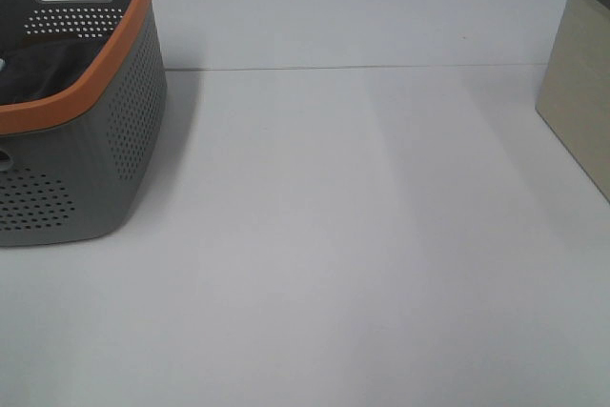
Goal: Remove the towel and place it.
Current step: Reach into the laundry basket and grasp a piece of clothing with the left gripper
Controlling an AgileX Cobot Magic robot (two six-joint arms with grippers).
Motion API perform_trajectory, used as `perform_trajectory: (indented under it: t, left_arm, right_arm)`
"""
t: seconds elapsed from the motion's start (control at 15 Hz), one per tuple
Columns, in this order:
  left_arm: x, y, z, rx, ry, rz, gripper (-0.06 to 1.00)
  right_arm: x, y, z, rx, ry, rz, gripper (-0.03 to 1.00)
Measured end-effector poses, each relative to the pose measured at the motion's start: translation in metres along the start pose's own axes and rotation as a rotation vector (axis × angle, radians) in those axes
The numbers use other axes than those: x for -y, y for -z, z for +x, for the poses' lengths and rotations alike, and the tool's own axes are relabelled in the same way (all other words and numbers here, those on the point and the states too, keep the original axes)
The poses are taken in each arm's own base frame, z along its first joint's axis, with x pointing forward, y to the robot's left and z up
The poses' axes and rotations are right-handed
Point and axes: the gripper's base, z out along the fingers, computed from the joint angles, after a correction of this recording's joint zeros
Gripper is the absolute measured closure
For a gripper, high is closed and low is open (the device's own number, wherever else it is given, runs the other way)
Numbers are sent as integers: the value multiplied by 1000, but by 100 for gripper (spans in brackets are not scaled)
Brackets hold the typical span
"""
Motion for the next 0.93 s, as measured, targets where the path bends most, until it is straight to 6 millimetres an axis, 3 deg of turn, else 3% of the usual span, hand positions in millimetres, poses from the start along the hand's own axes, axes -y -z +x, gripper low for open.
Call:
perform_trajectory:
  t: [0.27, 0.4, 0.53, 0.67, 0.73, 0.93]
  left_arm:
    - [0, 1, -1, 2, -35, 0, -4]
    - [0, 9, -15, -7, -92, 0, -4]
    - [-1, 14, -50, -25, -153, 4, -4]
    - [-1, 7, -91, -67, -241, 14, -4]
    - [0, 4, -102, -77, -272, 17, -4]
    - [1, -24, -163, -132, -399, 45, -4]
  right_arm:
    - [0, 0, 0, 0, 0, 0, 38]
    - [0, 0, 0, 0, 0, 0, 38]
    - [0, 0, 0, 0, 0, 0, 38]
    - [0, 0, 0, 0, 0, 0, 38]
    - [0, 0, 0, 0, 0, 0, 38]
    - [0, 0, 0, 0, 0, 0, 38]
